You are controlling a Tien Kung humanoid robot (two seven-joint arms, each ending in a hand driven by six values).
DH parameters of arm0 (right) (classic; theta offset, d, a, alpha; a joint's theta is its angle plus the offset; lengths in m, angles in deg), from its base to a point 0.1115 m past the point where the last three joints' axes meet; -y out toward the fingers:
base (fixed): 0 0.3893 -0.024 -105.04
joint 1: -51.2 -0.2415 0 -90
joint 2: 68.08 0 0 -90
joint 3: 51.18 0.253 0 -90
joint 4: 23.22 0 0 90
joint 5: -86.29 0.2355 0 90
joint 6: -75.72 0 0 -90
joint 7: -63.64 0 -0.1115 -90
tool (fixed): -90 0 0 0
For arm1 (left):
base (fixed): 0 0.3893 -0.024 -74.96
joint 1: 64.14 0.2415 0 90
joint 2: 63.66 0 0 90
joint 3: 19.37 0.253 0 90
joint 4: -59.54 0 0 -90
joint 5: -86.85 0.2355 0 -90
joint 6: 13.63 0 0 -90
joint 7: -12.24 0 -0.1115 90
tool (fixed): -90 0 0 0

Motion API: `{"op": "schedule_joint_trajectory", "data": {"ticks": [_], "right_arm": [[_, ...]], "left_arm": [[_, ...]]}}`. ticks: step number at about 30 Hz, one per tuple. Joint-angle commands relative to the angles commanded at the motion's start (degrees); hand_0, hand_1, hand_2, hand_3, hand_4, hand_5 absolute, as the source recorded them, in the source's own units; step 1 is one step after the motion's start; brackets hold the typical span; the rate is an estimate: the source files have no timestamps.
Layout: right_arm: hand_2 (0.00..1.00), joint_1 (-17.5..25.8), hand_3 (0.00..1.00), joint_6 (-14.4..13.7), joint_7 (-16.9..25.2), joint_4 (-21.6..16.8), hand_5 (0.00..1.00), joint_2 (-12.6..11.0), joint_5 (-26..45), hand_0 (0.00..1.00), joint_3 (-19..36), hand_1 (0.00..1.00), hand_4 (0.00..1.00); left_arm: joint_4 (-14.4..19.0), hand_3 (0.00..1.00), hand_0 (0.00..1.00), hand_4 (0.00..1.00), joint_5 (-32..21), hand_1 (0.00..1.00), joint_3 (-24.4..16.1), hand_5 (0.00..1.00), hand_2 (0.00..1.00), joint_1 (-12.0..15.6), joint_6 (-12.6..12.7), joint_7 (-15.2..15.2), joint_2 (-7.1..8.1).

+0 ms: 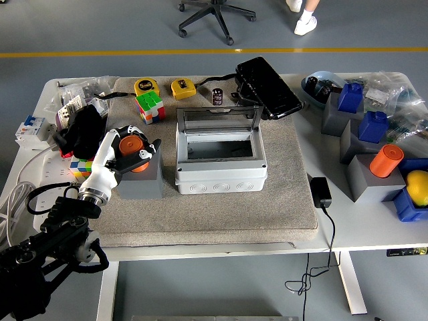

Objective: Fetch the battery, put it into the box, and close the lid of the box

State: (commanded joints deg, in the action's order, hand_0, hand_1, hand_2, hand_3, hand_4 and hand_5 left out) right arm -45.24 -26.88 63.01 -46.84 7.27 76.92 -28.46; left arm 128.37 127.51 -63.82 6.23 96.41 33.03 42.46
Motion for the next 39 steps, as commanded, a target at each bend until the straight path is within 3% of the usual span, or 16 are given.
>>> {"op": "schedule_joint_trajectory", "data": {"ticks": [11, 19, 28, 32, 39], "right_arm": [[0.606, -0.04, 0.563, -0.31, 0.5, -0.01, 0.463, -0.07, 0.24, 0.608, -0.58, 0.633, 0.911], [0.603, -0.11, 0.562, -0.61, 0.91, -0.13, 0.463, -0.11, 0.13, 0.607, -0.24, 0.629, 0.909], [0.6, 0.28, 0.561, -0.61, 0.95, -0.03, 0.462, -0.06, 0.13, 0.607, 0.17, 0.63, 0.908], [0.599, 0.24, 0.56, -0.69, 1.03, -0.08, 0.464, -0.01, 0.07, 0.606, 0.26, 0.629, 0.906], [0.598, 0.14, 0.56, -0.8, 1.04, -0.04, 0.463, 0.02, 0.25, 0.604, 0.32, 0.63, 0.905]], "left_arm": [[0.54, 0.187, 0.21, 0.283, 0.69, 0.103, -0.43, 0.002, 0.101, -0.05, 0.26, 0.15, -0.15], [4.67, 0.18, 0.193, 0.276, 6.32, 0.094, -2.36, 0.002, 0.092, -0.02, 1.37, -1.29, 0.75], [12.91, 0.179, 0.184, 0.301, 26.17, 0.09, -1.62, 0.002, 0.083, -2.65, 6.34, -14.91, 3.13], [13.58, 0.165, 0.172, 0.312, 35.03, 0.078, 1.16, 0.002, 0.065, -5.75, 7.0, -19.56, 3.3], [13.29, 0.167, 0.173, 0.336, 44.03, 0.083, 8.92, 0.002, 0.07, -12.83, 7.48, -25.75, 2.26]]}}
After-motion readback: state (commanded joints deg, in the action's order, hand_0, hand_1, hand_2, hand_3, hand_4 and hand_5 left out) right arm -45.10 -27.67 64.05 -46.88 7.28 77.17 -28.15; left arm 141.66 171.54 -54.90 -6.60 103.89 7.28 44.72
